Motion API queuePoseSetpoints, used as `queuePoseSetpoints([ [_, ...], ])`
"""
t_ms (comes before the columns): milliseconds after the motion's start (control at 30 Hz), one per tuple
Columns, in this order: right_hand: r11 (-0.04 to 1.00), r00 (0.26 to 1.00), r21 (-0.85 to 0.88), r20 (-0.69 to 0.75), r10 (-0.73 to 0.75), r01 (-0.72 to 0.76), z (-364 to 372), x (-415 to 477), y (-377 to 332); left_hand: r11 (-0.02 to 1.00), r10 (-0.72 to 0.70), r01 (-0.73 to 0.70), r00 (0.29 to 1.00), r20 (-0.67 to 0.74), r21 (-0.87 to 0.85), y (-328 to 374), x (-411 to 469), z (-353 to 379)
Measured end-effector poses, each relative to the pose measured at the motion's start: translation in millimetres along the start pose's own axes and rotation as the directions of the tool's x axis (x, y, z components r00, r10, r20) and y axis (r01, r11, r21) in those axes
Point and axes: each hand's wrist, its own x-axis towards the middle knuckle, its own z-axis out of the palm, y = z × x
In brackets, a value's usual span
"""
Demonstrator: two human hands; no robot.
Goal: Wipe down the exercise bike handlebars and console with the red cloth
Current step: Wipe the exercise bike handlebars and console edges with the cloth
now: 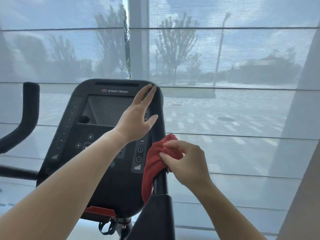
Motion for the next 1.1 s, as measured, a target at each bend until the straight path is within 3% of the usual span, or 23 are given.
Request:
queuePoseSetpoints([
  [167, 0.988, 0.999, 0.152, -0.027, -0.023, 0.027, -8, 12, 1, 1.000, 0.008, -0.008, 0.999, 0.030, -0.016, -1, 1, -7],
  [267, 0.977, 0.979, 0.123, -0.128, -0.160, 0.176, -9, 31, -8, 1.000, 0.003, -0.001, 0.997, 0.083, -0.030, -3, 2, -20],
  [400, 0.900, 0.865, 0.019, -0.286, -0.411, 0.435, -10, 62, -32, 0.997, -0.031, 0.038, 0.996, 0.086, -0.074, -7, 3, -34],
  [467, 0.863, 0.826, -0.023, -0.278, -0.490, 0.504, -4, 77, -38, 0.994, -0.049, 0.057, 0.995, 0.083, -0.095, -10, 3, -40],
  [567, 0.892, 0.885, -0.128, -0.131, -0.448, 0.433, 10, 88, -33, 0.995, -0.049, 0.057, 0.994, 0.096, -0.079, -14, 6, -44],
  [667, 0.916, 0.918, -0.110, -0.047, -0.393, 0.386, 16, 90, -25, 0.998, -0.028, 0.034, 0.992, 0.122, -0.045, -11, 15, -46],
  [833, 0.874, 0.885, -0.225, -0.084, -0.458, 0.430, 16, 86, -21, 0.999, 0.018, -0.024, 0.988, 0.156, 0.035, -4, 24, -36],
  [933, 0.852, 0.878, -0.267, -0.037, -0.477, 0.451, 16, 72, -4, 0.999, 0.031, -0.036, 0.991, 0.133, 0.035, -5, 24, -31],
  [1100, 0.863, 0.881, -0.231, -0.041, -0.471, 0.450, 17, 71, -5, 0.999, 0.039, -0.041, 0.992, 0.119, 0.011, -6, 21, -26],
])
